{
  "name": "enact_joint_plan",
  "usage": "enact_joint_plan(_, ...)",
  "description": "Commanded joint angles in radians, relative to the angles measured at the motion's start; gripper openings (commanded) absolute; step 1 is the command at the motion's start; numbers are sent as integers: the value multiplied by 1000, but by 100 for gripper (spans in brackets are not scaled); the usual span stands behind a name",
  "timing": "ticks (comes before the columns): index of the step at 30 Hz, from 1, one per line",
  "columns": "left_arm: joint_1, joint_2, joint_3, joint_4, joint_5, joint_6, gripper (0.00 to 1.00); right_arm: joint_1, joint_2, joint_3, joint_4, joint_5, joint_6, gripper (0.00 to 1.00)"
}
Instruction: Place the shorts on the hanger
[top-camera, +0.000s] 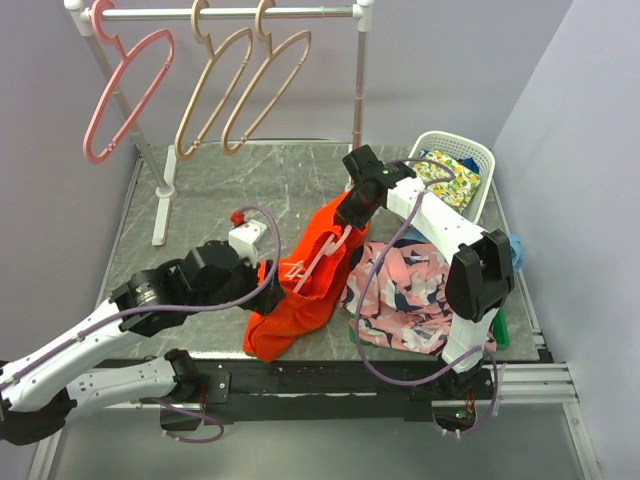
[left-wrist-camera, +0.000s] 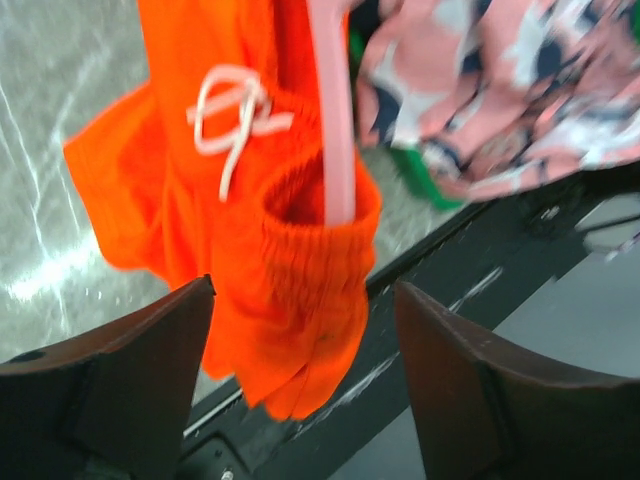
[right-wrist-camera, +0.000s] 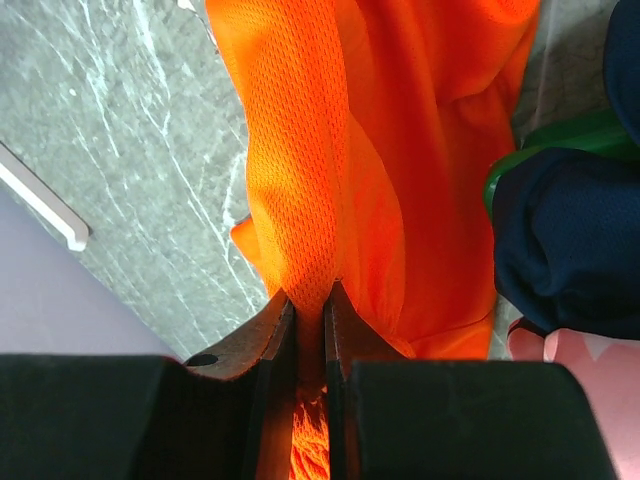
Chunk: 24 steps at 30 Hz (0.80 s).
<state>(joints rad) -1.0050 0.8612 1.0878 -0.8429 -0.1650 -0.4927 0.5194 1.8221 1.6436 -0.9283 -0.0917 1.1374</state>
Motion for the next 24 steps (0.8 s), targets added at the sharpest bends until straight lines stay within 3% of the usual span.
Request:
enact_joint_plan(1, -18, -10, -52, -19, 45, -10, 81, -12, -38, 9, 32, -31, 48, 0)
enact_joint_plan(2, -32, -8, -55, -16, 51, -14, 86, -12, -37, 7, 32, -31, 50, 0)
enact_joint_plan(5, -117, 25, -57, -21, 12, -41, 88, -12, -30, 13, 23, -34, 51, 0)
enact_joint_plan(10, -253, 131, -36, -82, -253, -141, 86, -13, -30, 32, 5, -29, 48, 0)
enact_joint_plan(16, -307, 214, -16, -39, -438, -152, 67, -10, -53, 1, 17, -29, 50, 0)
enact_joint_plan(20, -307, 237, -35, 27, -472, -109, 53, -12, -58, -5, 13, -28, 42, 0)
enact_joint_plan(21, -307, 243, -49, 42, -476, -110, 47, -12, -58, -4, 6, -26, 41, 0)
enact_joint_plan(22, -307, 245, -57, 56, -476, -97, 34, -12, -60, -2, 6, -25, 39, 0)
enact_joint_plan(24, -307, 242, -87, 116, -452, -73, 24, -12, -63, 1, 3, -23, 36, 0)
